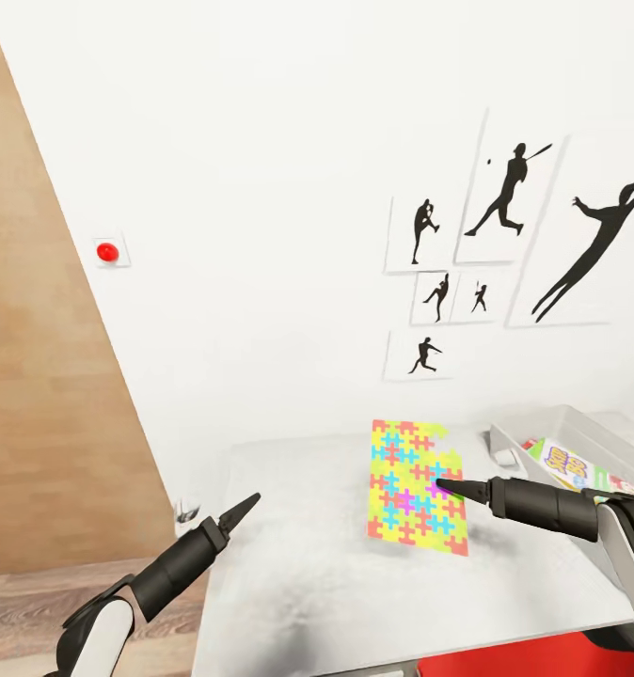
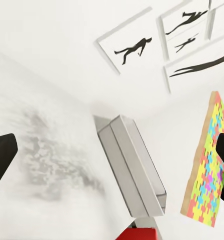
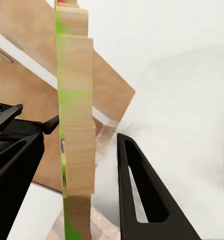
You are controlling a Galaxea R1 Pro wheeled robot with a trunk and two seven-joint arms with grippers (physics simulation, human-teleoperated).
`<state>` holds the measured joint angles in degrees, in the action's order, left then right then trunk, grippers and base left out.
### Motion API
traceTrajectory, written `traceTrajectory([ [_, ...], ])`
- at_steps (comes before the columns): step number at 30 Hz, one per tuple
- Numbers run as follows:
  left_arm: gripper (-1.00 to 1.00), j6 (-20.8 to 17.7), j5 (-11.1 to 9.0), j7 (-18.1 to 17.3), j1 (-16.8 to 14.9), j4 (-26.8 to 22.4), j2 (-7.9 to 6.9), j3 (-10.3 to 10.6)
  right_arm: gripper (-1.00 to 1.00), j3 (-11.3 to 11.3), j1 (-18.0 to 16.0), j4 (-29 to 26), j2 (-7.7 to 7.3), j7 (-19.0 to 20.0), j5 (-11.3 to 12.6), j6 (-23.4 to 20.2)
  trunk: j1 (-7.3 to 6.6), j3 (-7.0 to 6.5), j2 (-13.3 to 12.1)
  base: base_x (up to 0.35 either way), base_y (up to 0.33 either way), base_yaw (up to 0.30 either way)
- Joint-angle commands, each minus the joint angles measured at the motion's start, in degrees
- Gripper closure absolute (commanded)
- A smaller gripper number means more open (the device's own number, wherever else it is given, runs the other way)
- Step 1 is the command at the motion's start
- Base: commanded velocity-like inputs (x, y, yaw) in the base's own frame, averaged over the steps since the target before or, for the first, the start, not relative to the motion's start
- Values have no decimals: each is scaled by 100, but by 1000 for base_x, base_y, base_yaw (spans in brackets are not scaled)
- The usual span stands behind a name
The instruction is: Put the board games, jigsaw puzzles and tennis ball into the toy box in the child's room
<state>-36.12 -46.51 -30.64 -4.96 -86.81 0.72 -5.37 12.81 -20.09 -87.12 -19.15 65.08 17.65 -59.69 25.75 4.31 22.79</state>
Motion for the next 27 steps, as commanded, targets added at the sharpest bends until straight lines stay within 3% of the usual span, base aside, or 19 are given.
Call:
traceTrajectory([
  [1,-100,-42,-20,-10,-5,-2,6,-13,100,3,-6,2,-1,39,1,-31,4,13,13,0,-156,-4],
  [14,-100,83,-13,-43,10,5,7,-8,100,9,-6,-6,-1,40,1,-31,4,12,13,0,-80,-1],
  [27,-100,128,17,-41,12,6,7,-2,100,11,19,-155,-24,38,-5,-31,4,6,13,0,-265,0],
])
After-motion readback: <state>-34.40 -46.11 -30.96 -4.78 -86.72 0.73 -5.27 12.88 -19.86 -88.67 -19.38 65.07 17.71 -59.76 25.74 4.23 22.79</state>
